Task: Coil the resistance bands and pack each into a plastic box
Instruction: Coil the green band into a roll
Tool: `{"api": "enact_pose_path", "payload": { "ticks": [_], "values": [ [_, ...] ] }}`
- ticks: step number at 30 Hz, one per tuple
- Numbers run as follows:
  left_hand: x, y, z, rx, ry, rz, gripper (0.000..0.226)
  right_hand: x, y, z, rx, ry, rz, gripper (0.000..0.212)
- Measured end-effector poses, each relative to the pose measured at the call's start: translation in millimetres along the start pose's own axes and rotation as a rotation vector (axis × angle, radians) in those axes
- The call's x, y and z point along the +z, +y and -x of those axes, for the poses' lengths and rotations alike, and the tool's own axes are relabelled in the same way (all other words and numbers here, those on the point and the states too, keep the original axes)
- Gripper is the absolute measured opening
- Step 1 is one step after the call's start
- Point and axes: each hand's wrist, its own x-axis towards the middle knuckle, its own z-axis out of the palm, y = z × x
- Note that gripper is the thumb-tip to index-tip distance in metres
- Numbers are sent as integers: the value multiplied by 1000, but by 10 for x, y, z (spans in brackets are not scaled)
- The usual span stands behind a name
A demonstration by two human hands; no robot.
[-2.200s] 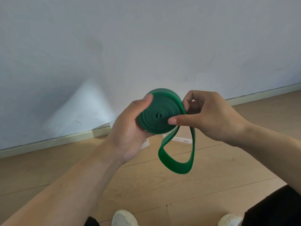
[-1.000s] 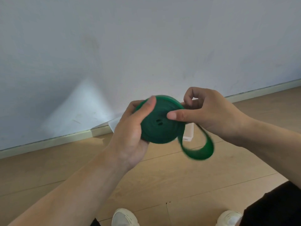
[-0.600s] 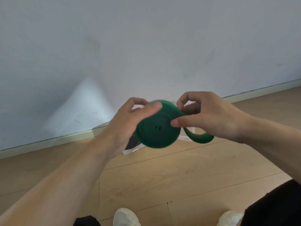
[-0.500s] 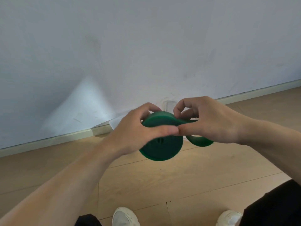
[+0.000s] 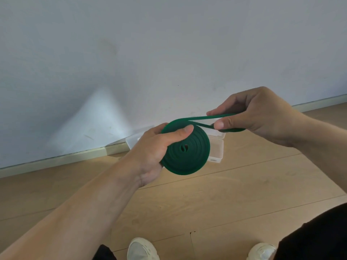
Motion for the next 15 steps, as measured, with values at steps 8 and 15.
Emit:
{"api": "enact_pose_path", "payload": {
  "ticks": [8, 15],
  "values": [
    [12, 26, 24, 4, -6, 169, 47, 252, 148, 40, -36, 68, -181, 35],
    [57, 18, 46, -13, 77, 320, 42, 525, 207, 70, -112, 342, 29, 22]
  ]
}}
